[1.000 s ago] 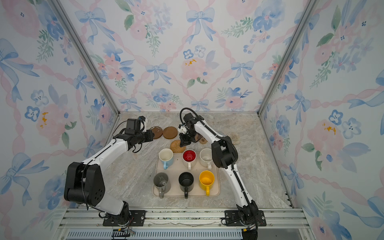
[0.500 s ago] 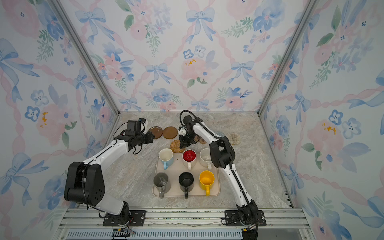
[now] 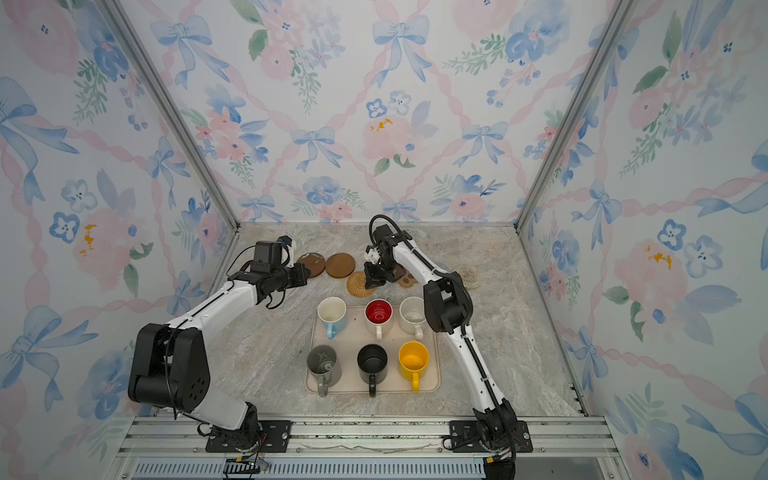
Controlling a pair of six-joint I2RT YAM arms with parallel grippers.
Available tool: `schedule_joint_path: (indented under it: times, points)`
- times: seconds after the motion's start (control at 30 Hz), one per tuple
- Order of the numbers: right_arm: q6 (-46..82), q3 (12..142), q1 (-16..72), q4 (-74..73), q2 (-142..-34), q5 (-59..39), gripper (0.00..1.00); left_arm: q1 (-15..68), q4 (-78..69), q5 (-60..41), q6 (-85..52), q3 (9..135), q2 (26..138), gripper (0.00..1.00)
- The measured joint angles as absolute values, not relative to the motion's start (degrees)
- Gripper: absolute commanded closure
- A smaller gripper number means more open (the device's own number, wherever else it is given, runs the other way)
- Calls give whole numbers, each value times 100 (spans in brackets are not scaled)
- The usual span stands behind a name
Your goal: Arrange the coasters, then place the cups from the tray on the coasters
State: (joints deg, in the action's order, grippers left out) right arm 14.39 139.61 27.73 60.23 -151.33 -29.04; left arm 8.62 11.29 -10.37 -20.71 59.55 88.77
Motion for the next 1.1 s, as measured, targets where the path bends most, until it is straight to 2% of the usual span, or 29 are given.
schedule_joint_path:
  times: [0.47,1.1]
  points:
    - [2104,14226,2563,5352,-15364,-2971,100,862,1072,-1055,-2132,5800,8875,85]
    - [2364,14243,2259,5019,-15410,-2947,100,862,1070,-1055,-2132,5795,8864,85]
